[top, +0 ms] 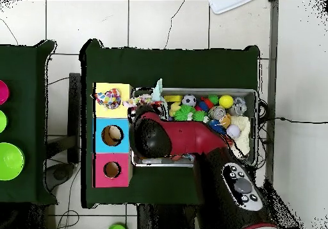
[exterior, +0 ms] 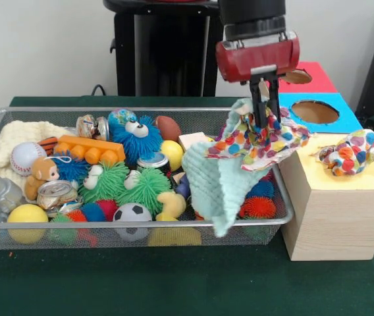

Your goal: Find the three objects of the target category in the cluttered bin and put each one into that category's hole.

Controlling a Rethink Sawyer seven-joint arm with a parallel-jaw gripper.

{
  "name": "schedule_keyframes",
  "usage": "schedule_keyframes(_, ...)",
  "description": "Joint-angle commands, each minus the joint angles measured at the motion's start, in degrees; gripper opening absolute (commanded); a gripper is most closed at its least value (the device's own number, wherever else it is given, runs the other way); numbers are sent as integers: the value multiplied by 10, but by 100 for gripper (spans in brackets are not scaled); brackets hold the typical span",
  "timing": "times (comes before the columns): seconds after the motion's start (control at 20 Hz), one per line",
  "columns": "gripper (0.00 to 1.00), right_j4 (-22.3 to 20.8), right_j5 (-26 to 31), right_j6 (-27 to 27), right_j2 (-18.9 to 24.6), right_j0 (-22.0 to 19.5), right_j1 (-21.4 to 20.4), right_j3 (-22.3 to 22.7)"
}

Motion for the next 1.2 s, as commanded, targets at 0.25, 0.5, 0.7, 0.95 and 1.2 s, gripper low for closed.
schedule_keyframes(0.25,0,-105,226,-14,-110,50,42,-65)
schedule_keyframes(0.5,0,-140,251,-12,-114,49,41,-73)
schedule_keyframes(0.7,0,-148,238,-9,-108,32,44,-70)
schedule_keyframes(0.95,0,-166,232,-11,-116,25,44,-72)
schedule_keyframes(1.2,0,-162,103,15,-75,-9,62,-53)
